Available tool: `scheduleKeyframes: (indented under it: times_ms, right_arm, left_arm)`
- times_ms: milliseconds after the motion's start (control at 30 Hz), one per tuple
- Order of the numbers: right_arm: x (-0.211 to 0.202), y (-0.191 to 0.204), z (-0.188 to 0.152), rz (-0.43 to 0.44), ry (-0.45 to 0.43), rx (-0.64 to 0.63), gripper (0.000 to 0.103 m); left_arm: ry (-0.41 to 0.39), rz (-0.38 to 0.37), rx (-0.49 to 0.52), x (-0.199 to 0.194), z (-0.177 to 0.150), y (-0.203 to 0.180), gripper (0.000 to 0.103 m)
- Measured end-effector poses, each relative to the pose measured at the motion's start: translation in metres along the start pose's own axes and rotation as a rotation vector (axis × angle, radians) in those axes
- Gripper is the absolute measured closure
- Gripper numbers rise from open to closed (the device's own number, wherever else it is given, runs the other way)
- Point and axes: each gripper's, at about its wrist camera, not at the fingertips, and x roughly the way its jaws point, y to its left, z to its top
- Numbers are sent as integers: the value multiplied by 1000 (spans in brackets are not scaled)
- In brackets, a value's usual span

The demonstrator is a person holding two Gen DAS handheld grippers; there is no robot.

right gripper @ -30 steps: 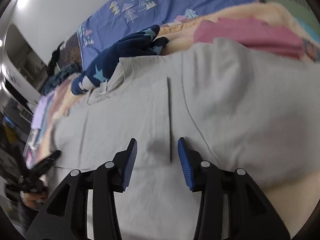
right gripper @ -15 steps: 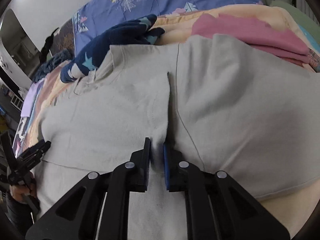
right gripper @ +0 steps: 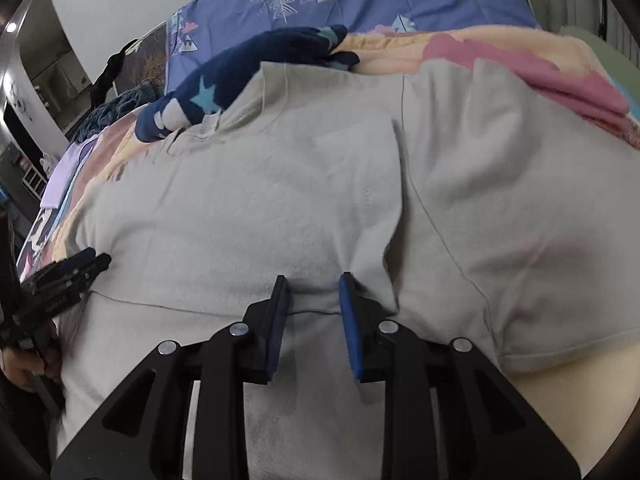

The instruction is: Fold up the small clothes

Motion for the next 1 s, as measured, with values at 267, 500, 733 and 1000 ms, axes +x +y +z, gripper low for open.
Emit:
scheduleKeyframes:
  times_ms: [267, 500, 733, 1000]
  right_arm:
    - [-27, -16, -1, 47, -38, 61, 75]
    - [-133, -136, -22, -45, -229, 362, 53]
    - [-232, -310, -117, -103, -444, 889, 53]
    - [-226, -385, -139, 29, -525, 1086, 52]
  left_arm:
    - [-106, -121, 47, -46, 11, -48, 43]
    - [25, -125, 109, 13, 4, -96, 34]
    - [5, -132, 100, 12, 2, -97, 32]
    - [-4, -128, 103, 9, 0, -96, 32]
